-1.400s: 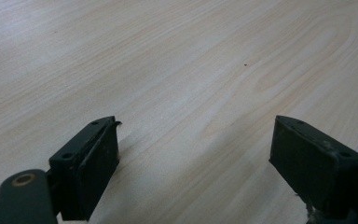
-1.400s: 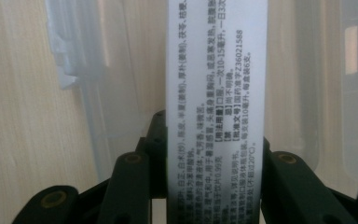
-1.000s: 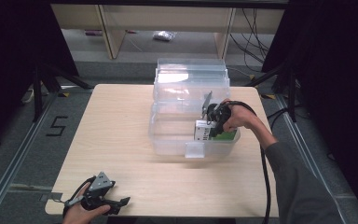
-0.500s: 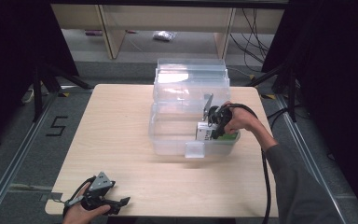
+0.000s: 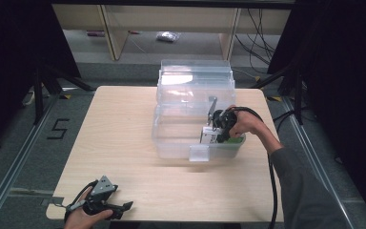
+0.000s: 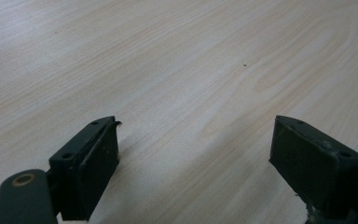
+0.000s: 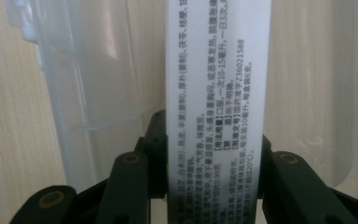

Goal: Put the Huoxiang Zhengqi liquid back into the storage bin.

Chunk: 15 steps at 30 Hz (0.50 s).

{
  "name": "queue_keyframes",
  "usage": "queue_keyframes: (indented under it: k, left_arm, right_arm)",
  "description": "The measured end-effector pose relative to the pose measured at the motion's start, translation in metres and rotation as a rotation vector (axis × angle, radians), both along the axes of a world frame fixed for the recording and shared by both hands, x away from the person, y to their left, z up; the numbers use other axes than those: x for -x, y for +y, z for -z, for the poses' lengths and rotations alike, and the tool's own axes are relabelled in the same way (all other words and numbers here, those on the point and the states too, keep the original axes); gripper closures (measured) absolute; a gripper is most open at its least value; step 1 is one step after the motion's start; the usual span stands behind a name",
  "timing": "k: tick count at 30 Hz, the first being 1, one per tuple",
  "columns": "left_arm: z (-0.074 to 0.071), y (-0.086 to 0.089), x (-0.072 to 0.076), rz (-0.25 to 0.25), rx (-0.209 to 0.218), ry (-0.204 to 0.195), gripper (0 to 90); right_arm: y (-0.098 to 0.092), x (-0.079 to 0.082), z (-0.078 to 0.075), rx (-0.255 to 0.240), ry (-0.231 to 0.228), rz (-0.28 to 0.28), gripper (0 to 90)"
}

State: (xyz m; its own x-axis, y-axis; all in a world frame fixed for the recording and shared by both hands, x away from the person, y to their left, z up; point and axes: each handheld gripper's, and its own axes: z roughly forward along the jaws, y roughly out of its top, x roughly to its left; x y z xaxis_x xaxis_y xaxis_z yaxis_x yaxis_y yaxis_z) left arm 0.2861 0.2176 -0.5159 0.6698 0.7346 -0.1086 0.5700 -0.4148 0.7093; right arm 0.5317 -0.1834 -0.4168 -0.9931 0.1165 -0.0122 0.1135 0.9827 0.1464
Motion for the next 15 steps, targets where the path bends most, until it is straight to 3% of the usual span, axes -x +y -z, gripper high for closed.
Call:
queue_keyframes:
  k: [2,4,5,8,9,14,15]
  left_arm:
    - [0.000,0.000,0.000,0.001,-0.002,0.001,15.0]
    - [0.000,0.000,0.000,-0.002,-0.004,0.004,15.0]
    - [0.000,0.000,0.000,-0.001,-0.004,0.005,15.0]
    - [0.000,0.000,0.000,-0.002,-0.001,0.004,15.0]
    - [0.000,0.000,0.000,-0.003,-0.002,0.004,14.9]
    - [0.000,-0.001,0.000,0.000,-0.004,0.005,15.0]
    - [0.000,0.000,0.000,0.000,-0.002,0.002,14.9]
  right_arm:
    - [0.001,-0.002,0.000,0.023,-0.015,-0.022,63.5]
    - [0.003,0.001,0.002,0.023,0.013,-0.004,62.9]
    - [0.004,-0.001,0.003,0.040,0.001,-0.040,62.2]
    - [0.005,0.000,0.000,0.038,0.019,0.000,59.8]
    - [0.003,0.000,-0.004,0.045,0.003,0.020,59.6]
    - [-0.003,0.003,-0.015,0.006,-0.005,0.031,55.4]
    - [-0.007,0.006,-0.023,-0.016,-0.011,0.088,53.0]
